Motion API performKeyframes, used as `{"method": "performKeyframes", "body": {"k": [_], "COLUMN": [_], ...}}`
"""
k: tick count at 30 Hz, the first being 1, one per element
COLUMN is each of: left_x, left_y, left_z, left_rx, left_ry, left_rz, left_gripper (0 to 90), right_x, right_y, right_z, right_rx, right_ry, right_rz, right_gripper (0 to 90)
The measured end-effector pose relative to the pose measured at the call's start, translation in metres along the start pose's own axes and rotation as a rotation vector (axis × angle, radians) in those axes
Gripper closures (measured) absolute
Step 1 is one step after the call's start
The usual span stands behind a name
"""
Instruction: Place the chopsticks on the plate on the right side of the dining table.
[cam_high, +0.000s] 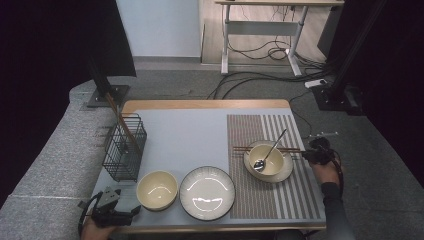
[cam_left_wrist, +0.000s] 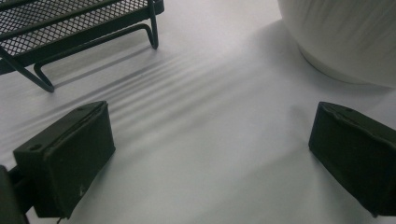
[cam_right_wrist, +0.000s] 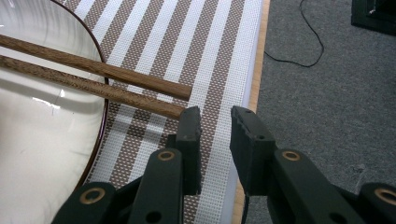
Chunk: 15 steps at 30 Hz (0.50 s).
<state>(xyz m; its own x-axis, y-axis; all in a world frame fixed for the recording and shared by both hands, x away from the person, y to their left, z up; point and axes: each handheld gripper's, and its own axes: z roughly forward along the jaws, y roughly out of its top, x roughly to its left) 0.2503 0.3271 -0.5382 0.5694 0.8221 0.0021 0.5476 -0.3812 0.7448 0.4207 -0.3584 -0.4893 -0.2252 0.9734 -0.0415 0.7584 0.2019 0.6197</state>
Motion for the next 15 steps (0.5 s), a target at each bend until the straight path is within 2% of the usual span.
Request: {"method": "performKeyframes", "body": {"k": [10,15], "left_x": [0.000,0.000], "left_y": [0.000,0.000], "left_z": [0.000,0.000], "left_rx": [0.000,0.000], "left_ry": [0.000,0.001], "left_rz": [0.000,0.000], "left_gripper": [0.0,0.0], "right_x": [0.000,0.002], "right_y": [0.000,-0.003], "right_z": [-0.003,-0.012], "right_rx": [-0.008,-0.026], "right_ry": [-0.003,0.011], "right_rz": [0.005,-0.004], "right_gripper": [71.3,58.7]}}
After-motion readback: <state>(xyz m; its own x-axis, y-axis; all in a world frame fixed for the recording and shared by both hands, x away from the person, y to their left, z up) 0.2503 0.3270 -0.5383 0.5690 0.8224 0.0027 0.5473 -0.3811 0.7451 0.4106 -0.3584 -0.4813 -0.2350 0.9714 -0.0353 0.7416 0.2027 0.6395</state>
